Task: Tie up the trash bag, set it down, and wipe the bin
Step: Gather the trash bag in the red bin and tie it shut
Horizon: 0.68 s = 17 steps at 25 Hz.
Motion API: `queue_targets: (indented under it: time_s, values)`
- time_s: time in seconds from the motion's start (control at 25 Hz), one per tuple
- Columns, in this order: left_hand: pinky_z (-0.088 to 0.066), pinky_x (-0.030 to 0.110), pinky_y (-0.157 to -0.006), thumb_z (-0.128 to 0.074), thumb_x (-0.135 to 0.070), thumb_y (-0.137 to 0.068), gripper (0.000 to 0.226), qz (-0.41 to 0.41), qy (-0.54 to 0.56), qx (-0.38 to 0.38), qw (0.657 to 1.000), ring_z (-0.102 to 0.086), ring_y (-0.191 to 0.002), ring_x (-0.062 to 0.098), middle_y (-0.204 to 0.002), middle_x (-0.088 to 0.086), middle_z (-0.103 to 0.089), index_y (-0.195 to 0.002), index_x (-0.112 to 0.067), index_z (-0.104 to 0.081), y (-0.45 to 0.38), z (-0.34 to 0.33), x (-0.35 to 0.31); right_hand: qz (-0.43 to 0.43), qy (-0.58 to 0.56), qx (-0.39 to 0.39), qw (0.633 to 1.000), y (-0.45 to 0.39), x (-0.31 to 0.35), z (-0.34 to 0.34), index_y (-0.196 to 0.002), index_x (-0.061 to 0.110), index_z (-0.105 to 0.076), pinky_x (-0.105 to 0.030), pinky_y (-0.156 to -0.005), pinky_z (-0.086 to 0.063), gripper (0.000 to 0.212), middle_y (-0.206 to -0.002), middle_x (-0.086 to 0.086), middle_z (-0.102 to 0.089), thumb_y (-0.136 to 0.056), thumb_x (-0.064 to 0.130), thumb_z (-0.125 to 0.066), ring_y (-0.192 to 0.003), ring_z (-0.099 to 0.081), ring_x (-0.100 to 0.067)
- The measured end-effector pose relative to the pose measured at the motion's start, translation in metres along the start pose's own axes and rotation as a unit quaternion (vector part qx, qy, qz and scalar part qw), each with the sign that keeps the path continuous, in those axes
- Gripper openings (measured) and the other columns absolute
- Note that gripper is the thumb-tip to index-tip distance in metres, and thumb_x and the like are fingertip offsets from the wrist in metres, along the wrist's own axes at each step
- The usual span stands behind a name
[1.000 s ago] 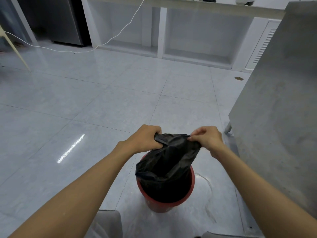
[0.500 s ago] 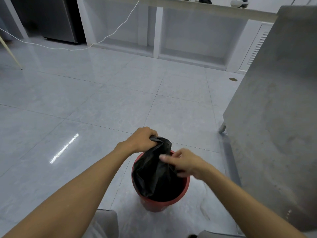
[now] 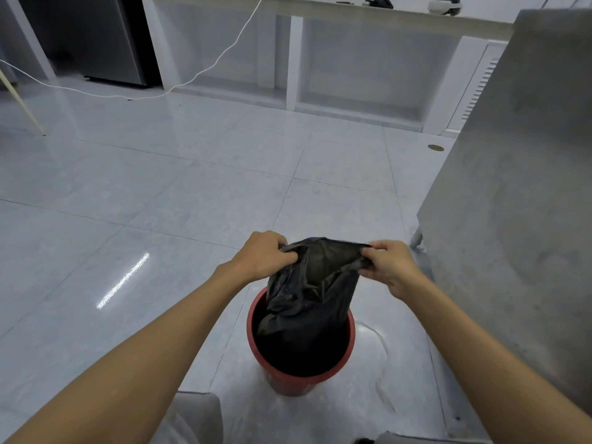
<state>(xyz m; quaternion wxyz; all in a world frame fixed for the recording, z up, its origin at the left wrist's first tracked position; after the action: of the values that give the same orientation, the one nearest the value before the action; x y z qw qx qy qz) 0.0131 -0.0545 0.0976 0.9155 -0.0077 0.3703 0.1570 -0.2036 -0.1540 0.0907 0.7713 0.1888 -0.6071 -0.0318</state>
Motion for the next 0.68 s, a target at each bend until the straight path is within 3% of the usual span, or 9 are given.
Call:
queue_targets:
  time_s: [0.08, 0.16, 0.24, 0.32, 0.36, 0.44, 0.52, 0.6, 0.68]
  values:
    - [-0.040, 0.022, -0.054, -0.066, -0.026, -0.082, 0.009, -0.022, 0.015, 0.012, 1.000, -0.055, -0.065, 0.017, -0.073, 0.003, -0.063, -0.082, -0.019, -0.061, 0.000, -0.003, -0.007, 0.077, 0.050, 0.044, 0.995, 0.006, 0.005, -0.021, -0.081, 0.014, -0.068, -0.025, -0.062, -0.056, 0.023, -0.086, -0.010, -0.069, -0.095, -0.002, -0.060, -0.069, -0.067, -0.017]
    - [-0.045, 0.020, -0.063, -0.067, -0.027, -0.084, 0.039, -0.037, 0.047, 0.056, 0.997, -0.060, -0.074, 0.013, -0.086, 0.002, -0.065, -0.121, -0.030, -0.056, 0.002, -0.004, -0.010, 0.113, 0.092, 0.129, 0.981, 0.017, 0.002, -0.044, -0.090, 0.014, -0.072, -0.024, -0.070, -0.056, 0.019, -0.088, -0.005, -0.072, -0.095, -0.001, -0.061, -0.078, -0.068, -0.016]
    - [-0.044, 0.017, -0.068, -0.066, -0.026, -0.087, 0.051, -0.057, 0.045, 0.104, 0.992, -0.059, -0.078, 0.005, -0.089, -0.007, -0.063, -0.133, -0.040, -0.050, 0.003, -0.007, -0.010, 0.118, 0.093, 0.194, 0.969, 0.025, 0.003, -0.055, -0.103, 0.008, -0.070, -0.021, -0.072, -0.056, 0.016, -0.093, -0.007, -0.072, -0.097, -0.001, -0.059, -0.083, -0.069, -0.016]
    - [-0.042, 0.017, -0.067, -0.063, -0.026, -0.089, 0.019, -0.065, 0.015, 0.111, 0.992, -0.057, -0.077, 0.007, -0.083, -0.014, -0.060, -0.107, -0.031, -0.066, 0.002, -0.011, -0.009, 0.086, 0.033, 0.200, 0.976, 0.028, 0.005, -0.054, -0.114, 0.003, -0.061, -0.021, -0.071, -0.057, 0.018, -0.099, -0.014, -0.070, -0.097, 0.000, -0.060, -0.081, -0.070, -0.017]
    - [-0.040, 0.019, -0.064, -0.063, -0.026, -0.090, 0.003, -0.055, 0.002, 0.100, 0.993, -0.055, -0.074, 0.010, -0.077, -0.012, -0.058, -0.089, -0.025, -0.066, 0.002, -0.011, -0.008, 0.059, 0.000, 0.176, 0.983, 0.029, 0.003, -0.051, -0.117, 0.002, -0.056, -0.022, -0.070, -0.058, 0.022, -0.104, -0.016, -0.069, -0.096, 0.004, -0.062, -0.082, -0.070, -0.018]
    - [-0.034, 0.022, -0.057, -0.062, -0.025, -0.091, 0.028, -0.031, -0.010, 0.067, 0.997, -0.045, -0.062, 0.014, -0.066, -0.003, -0.049, -0.068, -0.012, -0.051, -0.001, -0.011, -0.004, 0.015, 0.053, 0.116, 0.992, 0.034, -0.006, -0.045, -0.117, 0.006, -0.052, -0.026, -0.070, -0.059, 0.041, -0.114, -0.010, -0.065, -0.089, 0.028, -0.072, -0.091, -0.068, -0.017]
    - [-0.028, 0.021, -0.052, -0.061, -0.020, -0.091, 0.037, -0.026, -0.005, 0.041, 0.999, -0.036, -0.056, 0.015, -0.061, 0.000, -0.040, -0.061, -0.008, -0.042, -0.002, -0.012, -0.004, -0.019, 0.197, 0.150, 0.969, 0.048, -0.025, -0.051, -0.118, 0.016, -0.042, -0.030, -0.068, -0.059, 0.075, -0.115, 0.002, -0.058, -0.070, 0.057, -0.081, -0.100, -0.063, -0.015]
    - [-0.028, 0.020, -0.051, -0.061, -0.019, -0.090, 0.037, -0.018, -0.005, 0.033, 0.999, -0.036, -0.055, 0.014, -0.059, 0.000, -0.042, -0.060, -0.009, -0.042, -0.002, -0.015, -0.008, -0.025, 0.224, 0.214, 0.950, 0.065, -0.047, -0.070, -0.122, 0.023, -0.031, -0.030, -0.067, -0.061, 0.091, -0.115, 0.010, -0.055, -0.060, 0.060, -0.086, -0.103, -0.061, -0.013]
    - [-0.031, 0.020, -0.051, -0.061, -0.020, -0.089, 0.034, -0.006, -0.003, 0.028, 1.000, -0.040, -0.054, 0.013, -0.061, -0.001, -0.048, -0.059, -0.013, -0.045, -0.002, -0.017, -0.010, 0.037, 0.208, 0.193, 0.958, 0.071, -0.059, -0.080, -0.116, 0.022, -0.032, -0.031, -0.066, -0.063, 0.075, -0.106, 0.009, -0.057, -0.069, 0.043, -0.088, -0.094, -0.065, -0.014]
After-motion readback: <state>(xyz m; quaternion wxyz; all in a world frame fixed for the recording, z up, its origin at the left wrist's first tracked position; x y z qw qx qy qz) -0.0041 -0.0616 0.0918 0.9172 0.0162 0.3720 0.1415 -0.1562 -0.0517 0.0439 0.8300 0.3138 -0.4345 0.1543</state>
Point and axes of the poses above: each hand's wrist, its own y-axis away from the middle knuckle, its own z-axis out of the back of the hand, x = y × z, the point moved 3 cm from there along -y, towards the middle knuckle
